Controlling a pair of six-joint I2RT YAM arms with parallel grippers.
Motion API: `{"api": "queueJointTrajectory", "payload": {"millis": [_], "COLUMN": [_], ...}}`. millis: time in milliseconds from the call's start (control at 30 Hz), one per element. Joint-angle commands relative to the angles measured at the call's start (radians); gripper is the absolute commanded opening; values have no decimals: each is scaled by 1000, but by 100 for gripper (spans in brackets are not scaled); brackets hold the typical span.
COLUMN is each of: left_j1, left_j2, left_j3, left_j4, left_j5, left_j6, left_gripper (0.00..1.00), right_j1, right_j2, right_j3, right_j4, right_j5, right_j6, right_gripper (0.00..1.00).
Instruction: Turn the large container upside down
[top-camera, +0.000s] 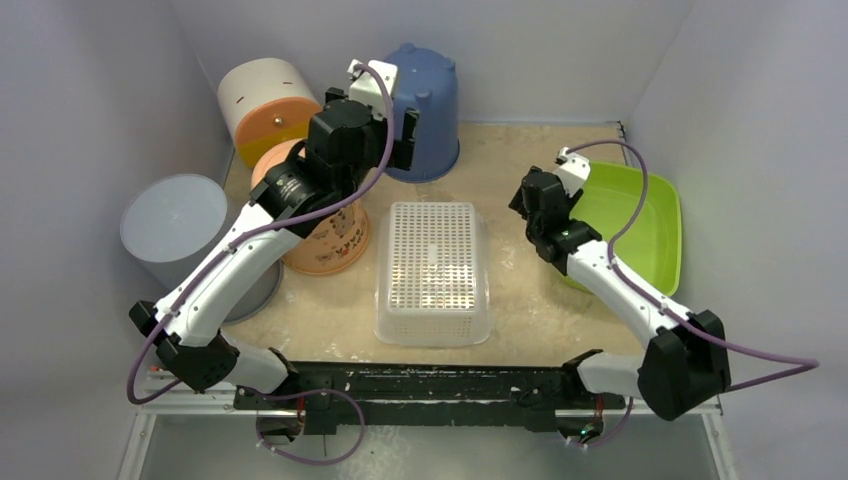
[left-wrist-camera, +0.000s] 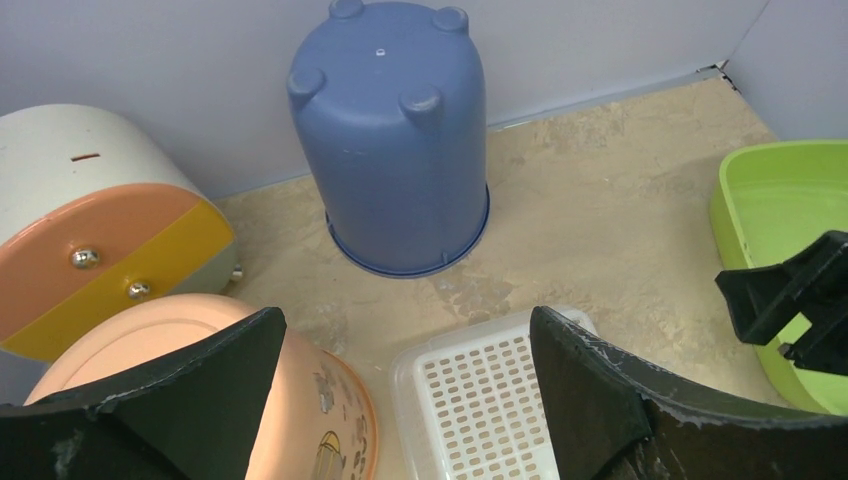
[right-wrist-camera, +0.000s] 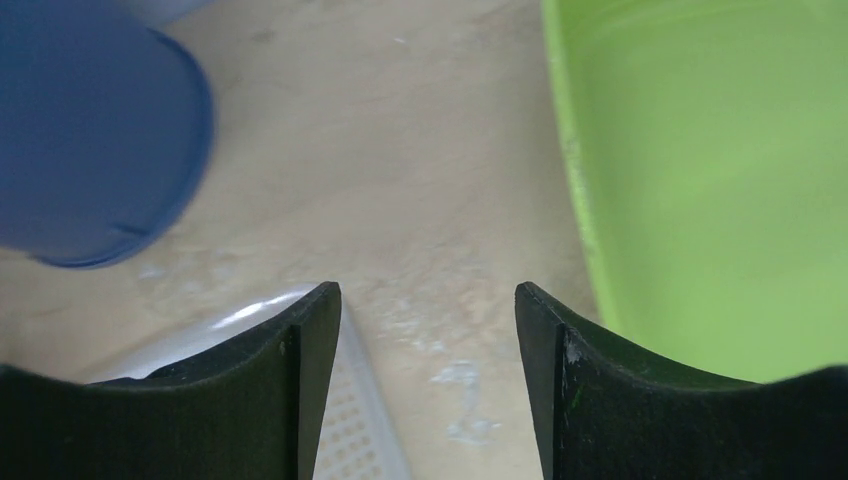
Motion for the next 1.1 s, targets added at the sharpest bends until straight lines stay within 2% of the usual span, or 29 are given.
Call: {"api": "queueJointTrajectory", "payload": {"millis": [0,300,533,633,733,933,1067], "left_j1": [-5,-5,-4,-5,-4,-5,-5], "left_j2": [-17,-23,-21,-23,-23,-21,-24], "left_j3": [-22,-55,-68,-69,-74,-84,-84], "left_j4": [64,76,75,75,80,82,77], "left_j5": [22,18,7,3,0,-1,-6], "left_j6": [-17,-21,-21,-20,-19,-22,-21], "left_gripper": [89,89,89,89,89,89,89], "right_j1": [-101,-173,-223,-249,-257,-259,-259], "right_j2": [49,167,257,263,265,308,323], "right_j3": [41,42,7,-12,-26,-33,-36], "right_j4": [-101,-51,-4,22,46,65,80], "right_j5": [26,6,-29,-49,-67,-87,-108], "right_j6": [-120,-155,-162,-167,-176,-186,-191], "right_gripper": [67,69,64,60,49,47,39]}}
